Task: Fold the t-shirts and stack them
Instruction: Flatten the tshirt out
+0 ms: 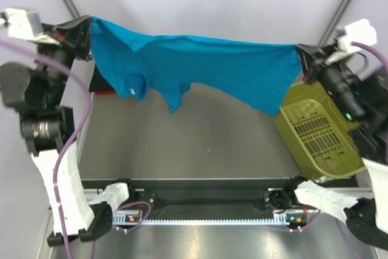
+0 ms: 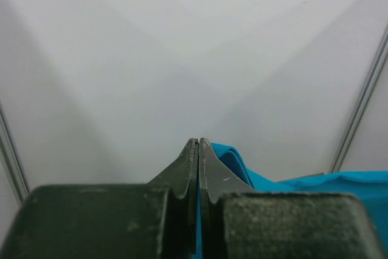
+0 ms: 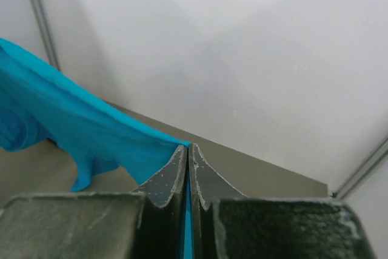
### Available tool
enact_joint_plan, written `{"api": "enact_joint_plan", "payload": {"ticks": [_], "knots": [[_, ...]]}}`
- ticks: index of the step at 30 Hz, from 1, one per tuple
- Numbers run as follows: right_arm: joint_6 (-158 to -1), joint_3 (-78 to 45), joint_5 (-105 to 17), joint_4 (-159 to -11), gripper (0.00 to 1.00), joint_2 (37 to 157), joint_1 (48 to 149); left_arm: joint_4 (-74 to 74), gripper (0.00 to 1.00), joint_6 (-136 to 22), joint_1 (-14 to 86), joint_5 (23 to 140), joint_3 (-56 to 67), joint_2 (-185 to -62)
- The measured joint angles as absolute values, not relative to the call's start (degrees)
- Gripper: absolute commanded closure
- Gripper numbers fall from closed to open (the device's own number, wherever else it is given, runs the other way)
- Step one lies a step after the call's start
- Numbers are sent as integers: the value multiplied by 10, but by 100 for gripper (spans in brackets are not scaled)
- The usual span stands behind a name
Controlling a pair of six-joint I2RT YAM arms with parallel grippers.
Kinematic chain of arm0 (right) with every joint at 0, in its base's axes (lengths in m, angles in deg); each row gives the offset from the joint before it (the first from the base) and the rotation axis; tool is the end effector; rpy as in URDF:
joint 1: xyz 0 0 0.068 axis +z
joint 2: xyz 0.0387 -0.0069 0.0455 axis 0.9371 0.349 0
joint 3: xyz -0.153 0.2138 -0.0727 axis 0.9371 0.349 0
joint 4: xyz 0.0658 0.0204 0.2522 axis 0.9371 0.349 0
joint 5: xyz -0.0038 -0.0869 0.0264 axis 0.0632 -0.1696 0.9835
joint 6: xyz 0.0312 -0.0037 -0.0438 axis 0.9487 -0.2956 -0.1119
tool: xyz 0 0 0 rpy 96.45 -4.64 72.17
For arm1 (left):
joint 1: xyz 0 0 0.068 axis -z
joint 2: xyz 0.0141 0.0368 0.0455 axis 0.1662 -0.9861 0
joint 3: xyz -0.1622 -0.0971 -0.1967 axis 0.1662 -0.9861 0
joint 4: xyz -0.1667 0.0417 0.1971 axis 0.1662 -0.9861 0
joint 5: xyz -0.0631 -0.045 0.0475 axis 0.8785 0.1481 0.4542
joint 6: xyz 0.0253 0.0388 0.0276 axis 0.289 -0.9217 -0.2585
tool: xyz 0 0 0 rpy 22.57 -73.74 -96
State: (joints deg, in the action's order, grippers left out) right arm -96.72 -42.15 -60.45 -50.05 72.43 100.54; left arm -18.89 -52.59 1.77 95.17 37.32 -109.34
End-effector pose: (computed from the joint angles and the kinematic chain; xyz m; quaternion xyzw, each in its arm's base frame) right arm 0.0991 0.0531 0.5670 -0.1735 0.6242 0.0885 0.7566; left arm 0.1283 0.0042 0.6025 0.0528 0.5416 -0.1587 0.8238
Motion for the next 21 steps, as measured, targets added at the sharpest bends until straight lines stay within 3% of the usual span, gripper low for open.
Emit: {"api": "enact_joint_plan", "payload": {"ticks": [11,21], "knots": [[-878,-397,-504,-509,100,518,1005,-189,100,-537,18,961,430,-928],[-897,-380,-508,-517,100,549,1006,-166,100,-568,24,959,411,-967]]}}
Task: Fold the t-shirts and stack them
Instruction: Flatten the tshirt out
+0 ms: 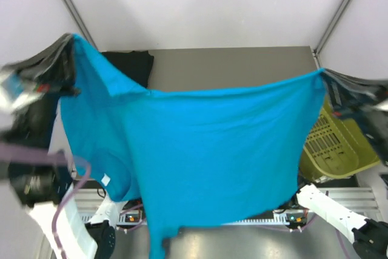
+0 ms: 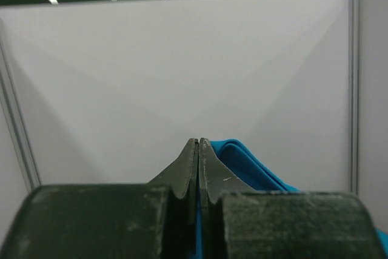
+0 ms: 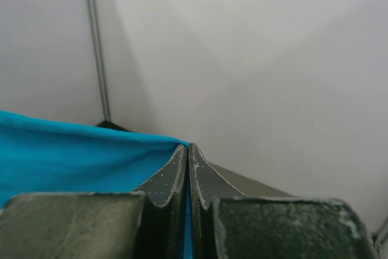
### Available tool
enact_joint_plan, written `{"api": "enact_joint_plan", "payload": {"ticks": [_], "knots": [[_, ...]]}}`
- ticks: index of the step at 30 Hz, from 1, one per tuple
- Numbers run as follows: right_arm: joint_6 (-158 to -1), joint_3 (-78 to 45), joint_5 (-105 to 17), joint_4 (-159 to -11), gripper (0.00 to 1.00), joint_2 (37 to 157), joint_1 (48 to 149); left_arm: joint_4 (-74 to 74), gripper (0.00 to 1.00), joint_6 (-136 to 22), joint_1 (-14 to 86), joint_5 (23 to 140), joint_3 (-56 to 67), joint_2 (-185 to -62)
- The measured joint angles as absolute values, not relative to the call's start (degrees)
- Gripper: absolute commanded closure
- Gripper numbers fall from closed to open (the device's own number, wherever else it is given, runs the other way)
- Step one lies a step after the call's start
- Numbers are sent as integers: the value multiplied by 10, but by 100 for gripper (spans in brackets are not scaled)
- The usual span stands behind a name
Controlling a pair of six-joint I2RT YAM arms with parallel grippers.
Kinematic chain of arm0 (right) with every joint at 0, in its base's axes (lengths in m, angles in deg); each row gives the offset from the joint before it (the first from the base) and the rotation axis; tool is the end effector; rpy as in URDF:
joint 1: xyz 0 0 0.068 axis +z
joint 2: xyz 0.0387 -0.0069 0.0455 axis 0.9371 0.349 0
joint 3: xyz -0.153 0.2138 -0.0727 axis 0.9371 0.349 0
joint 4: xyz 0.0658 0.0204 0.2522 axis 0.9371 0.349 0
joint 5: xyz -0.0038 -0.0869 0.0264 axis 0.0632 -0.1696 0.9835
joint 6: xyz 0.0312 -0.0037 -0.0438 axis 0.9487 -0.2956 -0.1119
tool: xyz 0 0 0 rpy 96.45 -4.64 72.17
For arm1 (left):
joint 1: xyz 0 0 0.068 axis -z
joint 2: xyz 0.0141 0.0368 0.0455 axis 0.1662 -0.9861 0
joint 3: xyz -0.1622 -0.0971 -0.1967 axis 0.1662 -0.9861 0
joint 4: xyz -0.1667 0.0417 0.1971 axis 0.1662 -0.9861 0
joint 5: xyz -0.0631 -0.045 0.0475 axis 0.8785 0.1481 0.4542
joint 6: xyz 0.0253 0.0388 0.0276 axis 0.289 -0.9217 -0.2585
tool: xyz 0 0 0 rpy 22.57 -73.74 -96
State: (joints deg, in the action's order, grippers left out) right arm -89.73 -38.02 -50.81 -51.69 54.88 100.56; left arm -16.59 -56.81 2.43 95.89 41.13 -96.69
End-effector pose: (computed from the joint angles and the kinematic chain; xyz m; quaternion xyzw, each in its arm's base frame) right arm -0.0079 -0.0041 0.5647 -0.1666 0.5155 0.2057 0.8150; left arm -0.0039 -0.0143 0.6280 0.1188 0.4008 -0.1104 0.9017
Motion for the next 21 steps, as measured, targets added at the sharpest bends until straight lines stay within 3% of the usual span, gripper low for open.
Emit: {"api": "enact_joint_plan", "payload": {"ticks": [12,16,21], "knots": [[-990,-120,-592,-634,100,747,995,-55,100,-600,25,1024,10,-1162],[-995,-71,-575,-687,100,840,949,-42,100,-611,25,1054,-13,-1264],[-987,-99,-527,-749,100,981,857,1,100,-619,25,1085,29,-1384]]}}
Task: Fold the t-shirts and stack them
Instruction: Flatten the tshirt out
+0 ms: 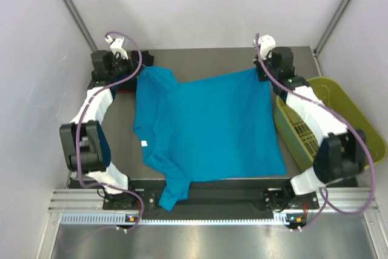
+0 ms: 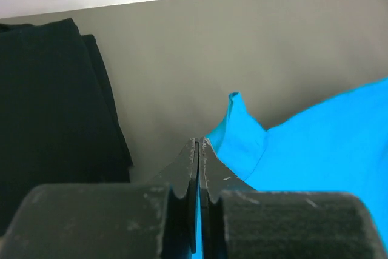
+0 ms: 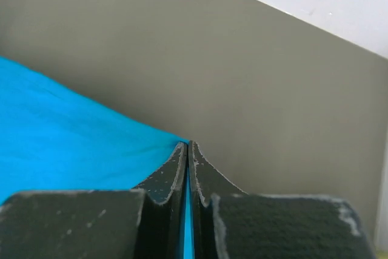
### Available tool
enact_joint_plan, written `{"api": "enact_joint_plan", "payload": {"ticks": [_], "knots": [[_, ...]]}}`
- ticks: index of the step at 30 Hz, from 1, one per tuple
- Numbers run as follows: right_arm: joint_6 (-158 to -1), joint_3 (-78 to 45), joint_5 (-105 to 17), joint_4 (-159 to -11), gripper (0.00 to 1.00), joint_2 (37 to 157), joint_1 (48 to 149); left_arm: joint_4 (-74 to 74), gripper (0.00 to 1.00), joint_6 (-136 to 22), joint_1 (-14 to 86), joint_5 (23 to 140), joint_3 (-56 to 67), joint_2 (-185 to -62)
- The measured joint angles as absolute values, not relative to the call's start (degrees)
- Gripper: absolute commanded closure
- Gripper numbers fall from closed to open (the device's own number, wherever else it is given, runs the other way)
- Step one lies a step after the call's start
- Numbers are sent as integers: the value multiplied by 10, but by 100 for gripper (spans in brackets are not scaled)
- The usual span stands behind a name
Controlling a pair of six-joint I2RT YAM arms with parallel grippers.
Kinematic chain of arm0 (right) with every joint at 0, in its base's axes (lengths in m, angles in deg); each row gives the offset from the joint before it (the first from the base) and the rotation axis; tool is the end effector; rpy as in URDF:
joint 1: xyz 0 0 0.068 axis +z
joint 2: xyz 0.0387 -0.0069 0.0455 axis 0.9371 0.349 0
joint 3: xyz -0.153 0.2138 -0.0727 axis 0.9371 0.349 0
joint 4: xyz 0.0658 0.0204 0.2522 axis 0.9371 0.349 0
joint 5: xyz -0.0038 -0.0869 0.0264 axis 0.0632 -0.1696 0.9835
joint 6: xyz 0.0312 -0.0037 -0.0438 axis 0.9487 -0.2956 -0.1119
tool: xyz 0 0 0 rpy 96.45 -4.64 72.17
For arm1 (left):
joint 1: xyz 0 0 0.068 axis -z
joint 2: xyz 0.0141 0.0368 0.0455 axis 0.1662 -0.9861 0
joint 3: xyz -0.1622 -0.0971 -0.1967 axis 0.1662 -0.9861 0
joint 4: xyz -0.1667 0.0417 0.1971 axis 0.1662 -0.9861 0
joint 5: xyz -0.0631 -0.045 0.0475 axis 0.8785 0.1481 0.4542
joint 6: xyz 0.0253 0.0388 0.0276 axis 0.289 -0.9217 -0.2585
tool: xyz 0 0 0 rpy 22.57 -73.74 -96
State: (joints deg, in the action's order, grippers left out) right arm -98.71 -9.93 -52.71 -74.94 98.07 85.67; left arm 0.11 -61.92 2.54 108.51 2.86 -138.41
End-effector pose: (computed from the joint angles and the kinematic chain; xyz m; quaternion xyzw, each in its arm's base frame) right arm 0.3232 0.0926 0.3353 -0.2008 0.8124 0.0116 0.5473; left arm 0.3690 0.0248 0.3145 0.0860 0.7884 -0.2435 0.5584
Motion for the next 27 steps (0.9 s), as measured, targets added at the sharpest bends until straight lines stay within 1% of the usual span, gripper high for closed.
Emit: {"api": "enact_joint_plan", "payload": {"ticks": [5,11,14,18,21,23,27], "knots": [[-974,-179,-477,-781,100,1103,805,36,100,-620,25,1103,104,-1491],[-973,-246,-426,-810,100,1177,799,48,100,-614,32,1131,254,-1610],[-973,-269,-412,-818,100,1201,799,39,100,-617,38,1134,308,-1644],[-970,-282,-410,-815,100,1210,799,21,100,-634,49,1120,316,-1640],[-955,-296,-413,-805,100,1203,799,0,100,-648,57,1095,307,-1612],[-936,-296,-414,-793,100,1170,799,-11,100,-656,61,1084,305,-1570],[-904,-296,-410,-788,100,1070,803,-12,100,-662,61,1082,309,-1475]]}}
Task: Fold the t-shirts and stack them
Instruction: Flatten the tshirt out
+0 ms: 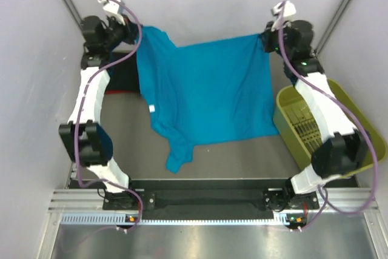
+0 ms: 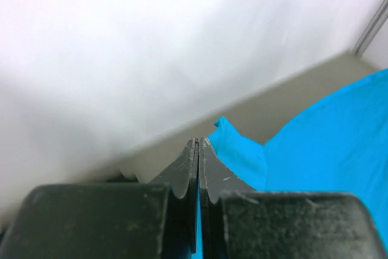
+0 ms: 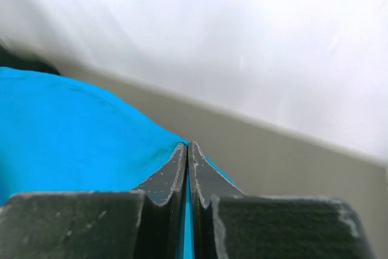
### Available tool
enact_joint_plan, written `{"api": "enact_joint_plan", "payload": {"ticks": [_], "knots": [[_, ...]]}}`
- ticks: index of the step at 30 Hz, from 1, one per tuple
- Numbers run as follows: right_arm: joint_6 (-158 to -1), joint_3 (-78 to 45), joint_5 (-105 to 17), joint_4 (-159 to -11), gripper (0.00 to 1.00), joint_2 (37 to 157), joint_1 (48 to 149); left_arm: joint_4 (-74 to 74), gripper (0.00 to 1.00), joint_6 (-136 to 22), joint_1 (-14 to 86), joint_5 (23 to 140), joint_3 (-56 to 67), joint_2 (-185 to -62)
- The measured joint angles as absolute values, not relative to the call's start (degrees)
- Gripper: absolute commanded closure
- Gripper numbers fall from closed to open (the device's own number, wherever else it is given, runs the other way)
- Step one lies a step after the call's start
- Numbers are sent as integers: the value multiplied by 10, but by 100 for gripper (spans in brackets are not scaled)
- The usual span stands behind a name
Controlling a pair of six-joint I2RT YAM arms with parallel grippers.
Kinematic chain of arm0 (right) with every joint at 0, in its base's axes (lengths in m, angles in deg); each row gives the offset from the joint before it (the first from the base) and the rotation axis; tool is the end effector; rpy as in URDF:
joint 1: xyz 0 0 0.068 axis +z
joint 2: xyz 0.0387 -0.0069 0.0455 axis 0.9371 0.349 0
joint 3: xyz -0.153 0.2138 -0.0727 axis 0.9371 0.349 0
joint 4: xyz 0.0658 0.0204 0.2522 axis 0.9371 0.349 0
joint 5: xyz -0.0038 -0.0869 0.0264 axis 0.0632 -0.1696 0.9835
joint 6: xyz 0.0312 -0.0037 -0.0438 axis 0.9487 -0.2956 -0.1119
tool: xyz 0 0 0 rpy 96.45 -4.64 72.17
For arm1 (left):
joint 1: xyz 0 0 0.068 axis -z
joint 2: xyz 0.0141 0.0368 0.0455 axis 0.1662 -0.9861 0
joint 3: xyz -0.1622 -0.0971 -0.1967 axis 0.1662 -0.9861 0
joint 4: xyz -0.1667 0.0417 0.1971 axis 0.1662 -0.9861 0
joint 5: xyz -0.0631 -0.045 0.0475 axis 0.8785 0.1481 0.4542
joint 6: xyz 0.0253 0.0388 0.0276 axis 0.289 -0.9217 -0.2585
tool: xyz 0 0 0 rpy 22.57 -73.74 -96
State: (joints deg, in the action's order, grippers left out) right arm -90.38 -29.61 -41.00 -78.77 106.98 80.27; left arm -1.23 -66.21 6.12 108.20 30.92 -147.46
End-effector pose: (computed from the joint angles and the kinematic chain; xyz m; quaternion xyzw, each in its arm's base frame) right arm 0.3713 0.0769 0.4117 -0.1571 0.7432 0.1095 0.6411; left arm 0.4129 0.0045 0.4255 0.1784 0.6882 -0.2067 0.6722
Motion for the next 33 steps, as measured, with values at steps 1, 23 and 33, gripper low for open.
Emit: {"api": "enact_joint_plan", "payload": {"ticks": [1,23,33], "knots": [[-896,-296,-407,-790,100,1030,803,-11,100,-664,61,1082,314,-1446],[-869,-335,-403,-747,100,777,803,-99,100,-783,61,1028,372,-1212],[-872,-398,-372,-731,100,798,804,-100,100,-826,61,985,307,-1199]]}}
